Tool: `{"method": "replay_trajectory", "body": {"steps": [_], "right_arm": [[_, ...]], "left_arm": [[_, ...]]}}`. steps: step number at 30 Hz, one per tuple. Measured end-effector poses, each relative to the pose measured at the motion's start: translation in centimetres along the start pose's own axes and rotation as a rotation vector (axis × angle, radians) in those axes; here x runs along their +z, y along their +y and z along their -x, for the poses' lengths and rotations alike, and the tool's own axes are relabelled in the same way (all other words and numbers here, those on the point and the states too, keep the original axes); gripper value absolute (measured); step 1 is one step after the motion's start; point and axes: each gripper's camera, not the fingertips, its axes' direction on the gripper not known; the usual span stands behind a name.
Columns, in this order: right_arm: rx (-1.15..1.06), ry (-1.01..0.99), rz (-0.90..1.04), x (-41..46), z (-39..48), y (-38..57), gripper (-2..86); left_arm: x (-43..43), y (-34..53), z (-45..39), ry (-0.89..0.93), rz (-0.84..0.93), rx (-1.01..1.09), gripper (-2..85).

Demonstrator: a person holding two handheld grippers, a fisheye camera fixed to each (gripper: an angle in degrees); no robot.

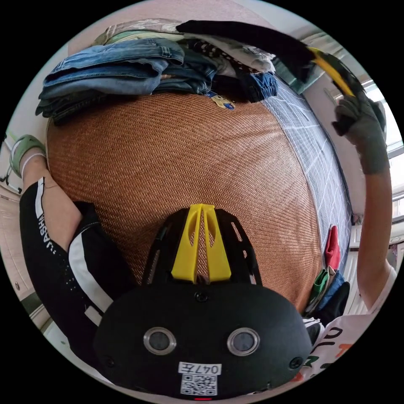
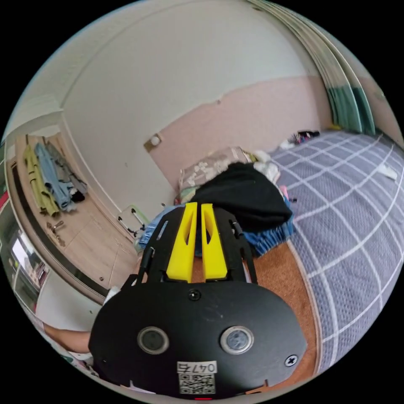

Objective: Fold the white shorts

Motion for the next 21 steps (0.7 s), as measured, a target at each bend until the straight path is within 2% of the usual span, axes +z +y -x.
{"method": "replay_trajectory", "body": {"steps": [6,10,13,18,21], "right_arm": [[-0.142,0.006,-0.213,-12.7,3.5,-3.8,-0.8],[-0.185,0.141,-0.217,-18.1,5.5,-4.4,-0.8],[-0.202,0.276,-0.154,-18.5,5.1,-5.1,-0.8],[-0.187,0.384,-0.088,-15.5,2.1,-9.4,-0.8],[-0.279,0.544,-0.147,-13.6,2.1,-13.6,-0.7]], "left_arm": [[-0.8,-0.4,2.7,0.028,-0.002,-0.017,-1.0],[-1.3,-0.8,4.3,0.041,-0.002,-0.029,-1.0],[-1.6,-1.1,5.3,0.056,-0.001,-0.042,-1.0],[-2.1,-1.7,6.5,0.066,-0.001,-0.058,-1.0],[-2.5,-2.1,6.8,0.060,0.001,-0.055,-1.0]]}}
